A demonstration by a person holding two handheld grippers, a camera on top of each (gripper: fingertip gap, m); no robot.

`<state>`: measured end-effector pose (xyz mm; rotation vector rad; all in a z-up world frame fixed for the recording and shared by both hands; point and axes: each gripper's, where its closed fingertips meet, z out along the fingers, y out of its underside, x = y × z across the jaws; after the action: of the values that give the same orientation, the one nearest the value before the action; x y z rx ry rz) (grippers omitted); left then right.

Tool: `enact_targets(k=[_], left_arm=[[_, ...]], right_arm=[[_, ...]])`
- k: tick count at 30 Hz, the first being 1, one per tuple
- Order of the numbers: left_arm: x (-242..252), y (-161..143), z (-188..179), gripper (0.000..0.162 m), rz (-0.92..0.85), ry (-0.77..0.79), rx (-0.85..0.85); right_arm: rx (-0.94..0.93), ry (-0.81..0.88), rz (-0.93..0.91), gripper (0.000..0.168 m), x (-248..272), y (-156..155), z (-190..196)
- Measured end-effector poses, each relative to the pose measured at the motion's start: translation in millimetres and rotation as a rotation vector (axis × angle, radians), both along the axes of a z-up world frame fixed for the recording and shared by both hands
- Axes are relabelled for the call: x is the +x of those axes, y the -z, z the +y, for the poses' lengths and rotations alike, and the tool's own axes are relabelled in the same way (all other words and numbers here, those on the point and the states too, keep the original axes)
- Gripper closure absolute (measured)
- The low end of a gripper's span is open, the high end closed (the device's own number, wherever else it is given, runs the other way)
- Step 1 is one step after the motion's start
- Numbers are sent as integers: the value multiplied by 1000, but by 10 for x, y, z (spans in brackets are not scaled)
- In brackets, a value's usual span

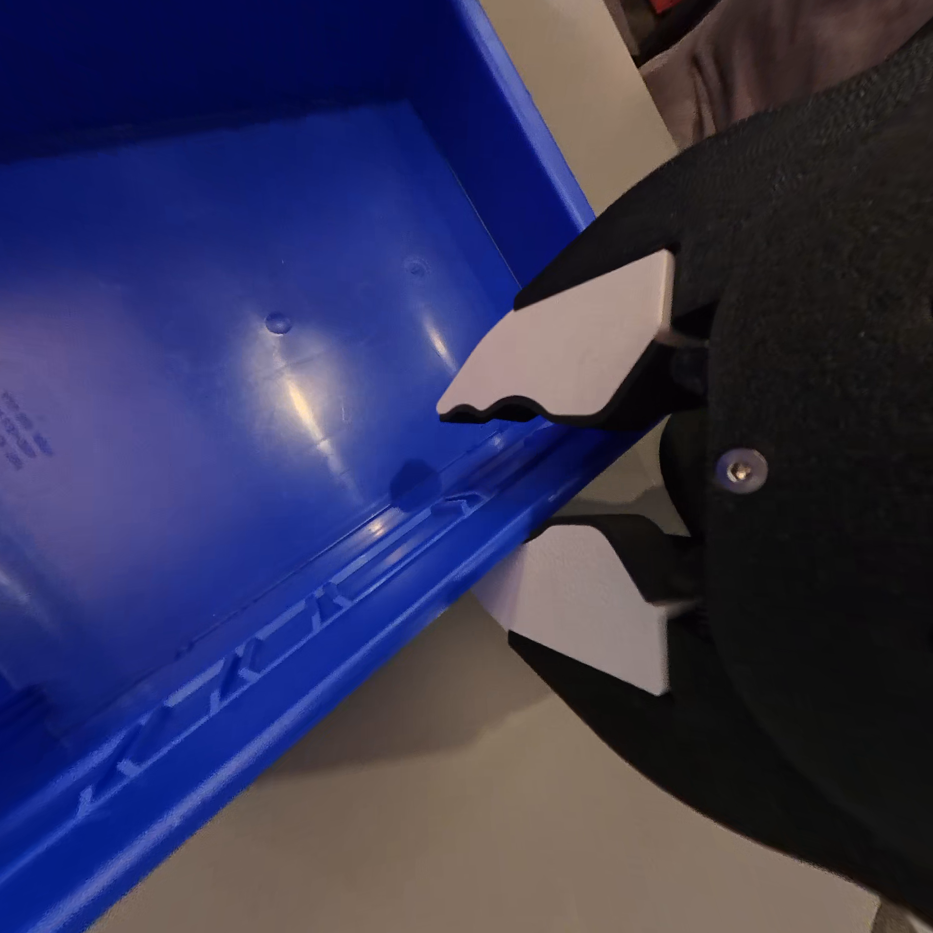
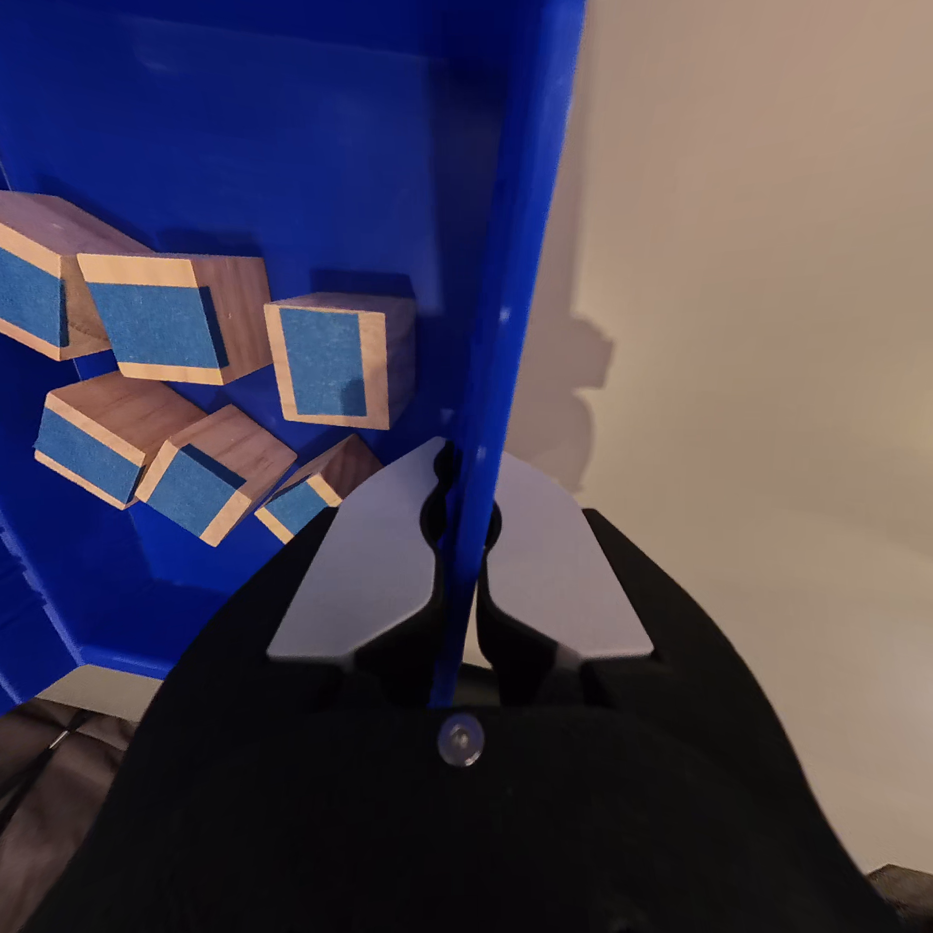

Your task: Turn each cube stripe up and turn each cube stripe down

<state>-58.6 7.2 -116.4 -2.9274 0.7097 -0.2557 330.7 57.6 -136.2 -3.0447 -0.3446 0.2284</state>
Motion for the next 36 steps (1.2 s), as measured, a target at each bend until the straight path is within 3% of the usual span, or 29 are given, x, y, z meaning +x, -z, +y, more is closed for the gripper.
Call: enact_targets(k=[6, 9, 16, 21, 24, 27, 30, 36], left_arm=[[36, -71, -35, 118, -115, 49, -54], [-11, -276, -87, 129, -213, 76, -47], [-301, -1280, -195, 134, -554, 94, 191], [-717, -2275, -334, 136, -807, 55, 592], [-1065, -2685, -446, 138, -829, -39, 833], [-1221, -2916, -610, 133, -802, -66, 1016], [-1156, -3156, -799, 132, -901, -4, 1156], [-1112, -3145, -914, 127, -866, 7, 1148]], right_arm=[[-24, 42, 42, 162, 98, 2, 12], [-34, 73, 46, 161, 265, 3, -10], [-24, 136, 48, 161, 723, -84, -146], [-12, 140, 54, 161, 842, -426, -187], [-11, 124, 47, 162, 793, -771, -173], [-20, 85, 24, 162, 563, -1148, -134], [-13, 10, -2, 162, 92, -1483, -21], [1, -232, -15, 162, -1480, -1853, 274]])
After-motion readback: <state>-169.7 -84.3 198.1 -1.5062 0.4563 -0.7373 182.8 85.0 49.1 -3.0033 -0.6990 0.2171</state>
